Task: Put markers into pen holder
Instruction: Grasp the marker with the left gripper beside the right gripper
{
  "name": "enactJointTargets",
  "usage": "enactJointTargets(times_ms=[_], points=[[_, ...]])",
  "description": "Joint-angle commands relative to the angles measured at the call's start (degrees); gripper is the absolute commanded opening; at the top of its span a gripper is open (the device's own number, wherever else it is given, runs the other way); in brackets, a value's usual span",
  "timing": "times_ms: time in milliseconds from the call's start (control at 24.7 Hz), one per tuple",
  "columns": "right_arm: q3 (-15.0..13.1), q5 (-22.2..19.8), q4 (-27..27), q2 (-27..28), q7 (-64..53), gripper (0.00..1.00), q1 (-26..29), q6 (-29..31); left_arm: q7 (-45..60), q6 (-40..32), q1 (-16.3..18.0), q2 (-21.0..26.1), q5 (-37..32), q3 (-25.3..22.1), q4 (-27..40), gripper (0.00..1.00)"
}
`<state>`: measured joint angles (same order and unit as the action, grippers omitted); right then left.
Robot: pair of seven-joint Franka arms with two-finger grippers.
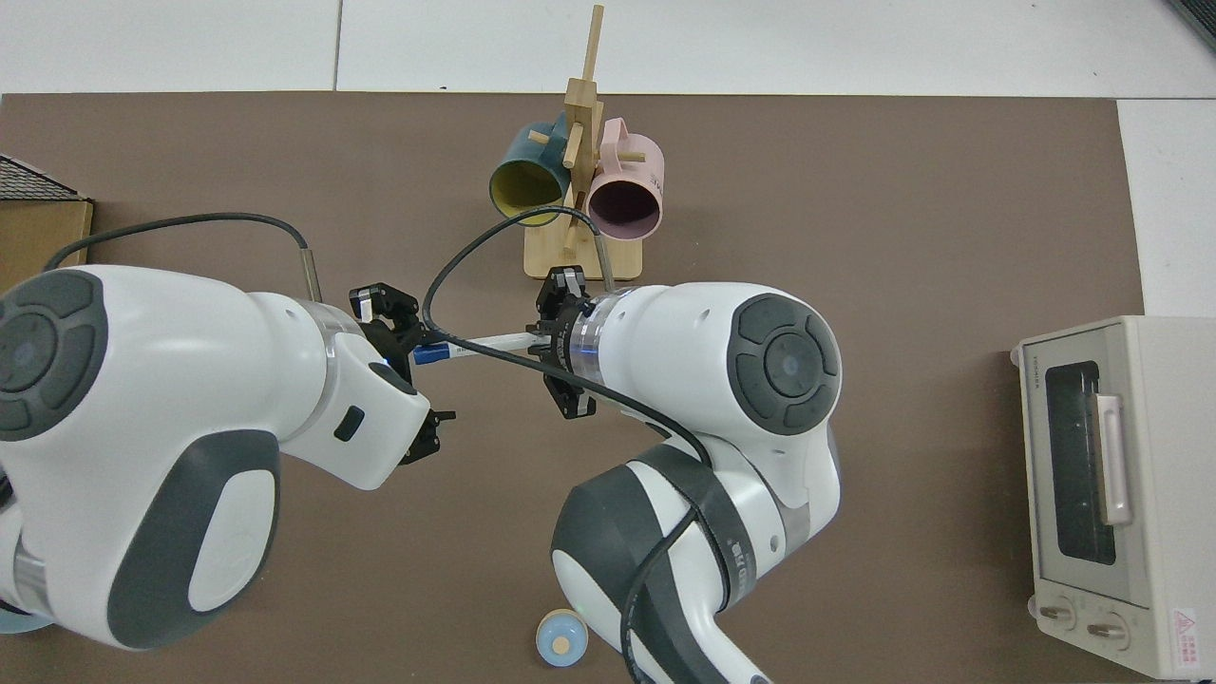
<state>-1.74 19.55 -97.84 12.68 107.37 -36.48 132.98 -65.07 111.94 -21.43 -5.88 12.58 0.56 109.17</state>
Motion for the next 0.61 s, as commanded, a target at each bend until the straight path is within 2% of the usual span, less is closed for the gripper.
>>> enactJointTargets(times_ms=[0, 40, 162, 283, 324, 566], points=[[-0.6, -1.0, 0.5, -1.8, 0.6, 0.0, 0.6, -2.5, 1.3, 1.1, -0.7, -1.0, -1.7, 0.8, 1.8, 0.57], [-0.6, -1.1, 0.5, -2.2, 0.6, 0.0, 1.1, -3.2, 1.3, 1.2, -0.7, -0.9, -1.7, 0.8, 1.8, 0.52], [-0.5, -1.1, 0.5, -2.8, 0.4, 0.0, 1.8, -3.8, 1.4, 1.3, -0.7, -0.8, -1.7, 0.8, 1.9, 0.25], [-0.5, -1.1, 0.4, -2.9, 0.4, 0.0, 1.8, -3.9, 1.4, 1.5, -0.7, -0.3, -1.7, 0.8, 1.9, 0.1], [-0.5, -1.1, 0.4, -2.9, 0.4, 0.0, 1.8, -3.9, 1.4, 1.5, -0.7, 0.0, -1.7, 0.8, 1.9, 0.0], [-0.5, -1.0, 0.4, -2.9, 0.4, 0.0, 1.8, -3.8, 1.4, 1.4, -0.6, 0.0, -1.6, 0.8, 1.8, 0.0]])
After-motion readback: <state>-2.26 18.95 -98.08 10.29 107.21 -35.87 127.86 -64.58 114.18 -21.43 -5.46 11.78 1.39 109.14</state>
